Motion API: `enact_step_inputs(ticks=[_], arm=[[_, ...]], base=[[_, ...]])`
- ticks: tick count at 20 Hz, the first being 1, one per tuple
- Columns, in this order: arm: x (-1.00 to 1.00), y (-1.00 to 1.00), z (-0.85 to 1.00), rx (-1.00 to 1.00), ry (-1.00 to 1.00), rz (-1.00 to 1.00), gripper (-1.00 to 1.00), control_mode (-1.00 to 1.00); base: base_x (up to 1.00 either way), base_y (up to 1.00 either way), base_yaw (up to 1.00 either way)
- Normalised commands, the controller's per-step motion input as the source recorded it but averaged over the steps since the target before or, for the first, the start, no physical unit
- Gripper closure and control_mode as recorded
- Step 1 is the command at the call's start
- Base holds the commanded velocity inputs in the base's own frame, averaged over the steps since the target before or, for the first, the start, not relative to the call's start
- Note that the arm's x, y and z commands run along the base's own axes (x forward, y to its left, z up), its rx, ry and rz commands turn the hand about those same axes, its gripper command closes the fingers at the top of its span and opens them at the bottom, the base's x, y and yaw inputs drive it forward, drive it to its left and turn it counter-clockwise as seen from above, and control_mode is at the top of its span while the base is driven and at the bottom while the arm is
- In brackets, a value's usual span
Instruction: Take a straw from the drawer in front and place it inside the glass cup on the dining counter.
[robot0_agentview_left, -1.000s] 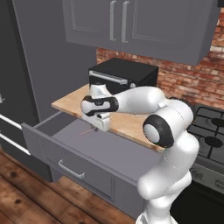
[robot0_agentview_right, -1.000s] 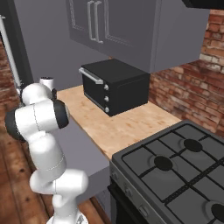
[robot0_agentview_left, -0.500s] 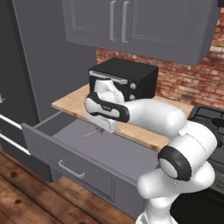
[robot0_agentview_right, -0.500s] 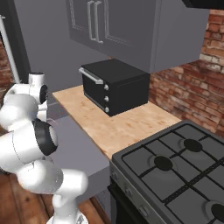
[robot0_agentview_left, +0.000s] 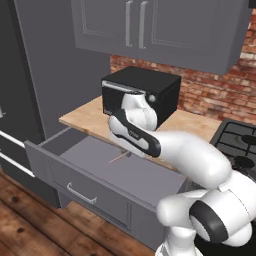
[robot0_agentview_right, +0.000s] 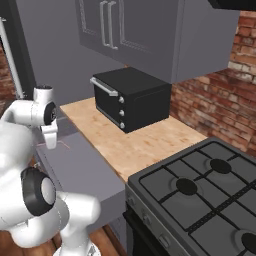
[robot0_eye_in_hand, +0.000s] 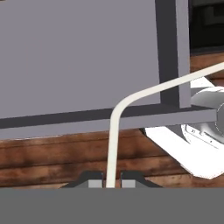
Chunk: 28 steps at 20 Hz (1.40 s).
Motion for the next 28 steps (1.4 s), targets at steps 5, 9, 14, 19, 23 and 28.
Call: enact_step_inputs(ticks=[5, 9, 14, 19, 23, 28], arm=[[-0.17, 0.00, 0.00, 0.01, 0.00, 0.00, 1.00, 1.00], [0.00, 0.00, 0.00, 0.00, 0.00, 0.00, 1.00, 1.00], [0.00, 0.00, 0.00, 0.00, 0.00, 0.00, 1.00, 1.00], [0.00, 0.00, 0.00, 0.00, 0.00, 0.00, 1.00, 1.00], [0.00, 0.00, 0.00, 0.00, 0.00, 0.00, 1.00, 1.00], [0.00, 0.00, 0.00, 0.00, 0.00, 0.00, 1.00, 1.00]], base=[[-0.05, 0.00, 0.00], [-0.47, 0.10, 0.00], [-0.92, 0.03, 0.19], [-0.86, 0.08, 0.33], [-0.60, 0.11, 0.46], [-0.34, 0.00, 0.53]])
